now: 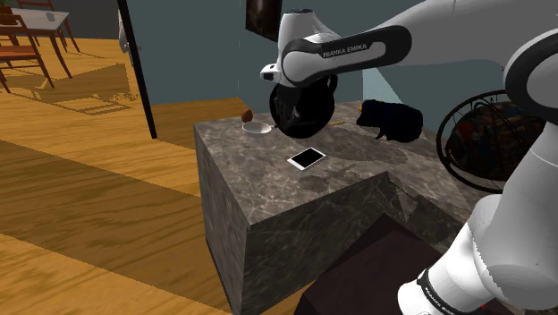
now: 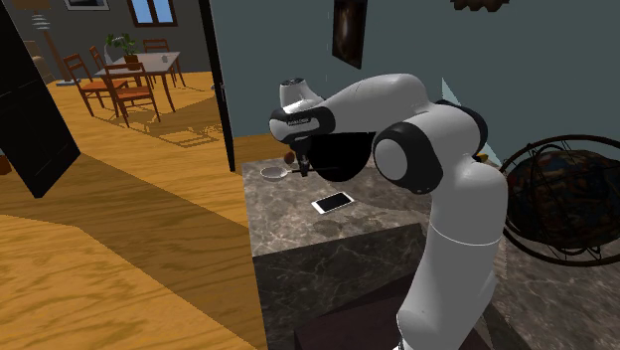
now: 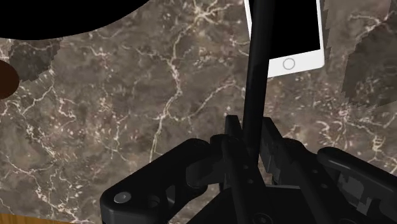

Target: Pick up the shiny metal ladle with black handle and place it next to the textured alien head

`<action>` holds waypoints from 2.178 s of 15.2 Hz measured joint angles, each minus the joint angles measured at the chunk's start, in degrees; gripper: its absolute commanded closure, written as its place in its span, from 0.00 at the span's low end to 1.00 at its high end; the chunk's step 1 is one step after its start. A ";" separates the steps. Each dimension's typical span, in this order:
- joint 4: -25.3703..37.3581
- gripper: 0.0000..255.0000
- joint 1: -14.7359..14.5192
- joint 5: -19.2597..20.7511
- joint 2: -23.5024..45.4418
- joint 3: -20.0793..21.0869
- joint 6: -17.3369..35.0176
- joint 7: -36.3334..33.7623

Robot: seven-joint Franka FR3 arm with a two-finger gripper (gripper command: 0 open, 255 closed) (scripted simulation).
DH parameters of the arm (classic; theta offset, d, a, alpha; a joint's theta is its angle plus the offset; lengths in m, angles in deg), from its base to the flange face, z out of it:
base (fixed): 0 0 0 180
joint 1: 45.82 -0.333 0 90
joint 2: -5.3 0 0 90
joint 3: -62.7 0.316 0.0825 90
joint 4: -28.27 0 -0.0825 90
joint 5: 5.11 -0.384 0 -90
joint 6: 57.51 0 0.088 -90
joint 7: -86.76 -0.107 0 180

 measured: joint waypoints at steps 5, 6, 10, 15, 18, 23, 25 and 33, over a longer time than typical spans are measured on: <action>3.26 1.00 -0.03 -0.16 -0.51 0.02 -3.73 0.50; 3.72 1.00 -0.05 -0.16 -0.71 0.03 -4.41 0.55; 6.53 1.00 -0.05 -0.27 -0.85 0.04 -7.32 0.93; 9.93 1.00 -0.13 -0.36 -1.27 0.09 -11.13 1.30; 12.48 1.00 -0.09 -0.46 -0.98 0.06 -13.37 1.66; 13.10 1.00 0.48 -0.44 -2.53 -0.41 -15.38 2.97; 9.72 1.00 1.32 -0.19 -5.49 -1.16 -14.78 4.45; -2.86 1.00 5.25 1.34 -16.20 -5.35 -11.73 11.87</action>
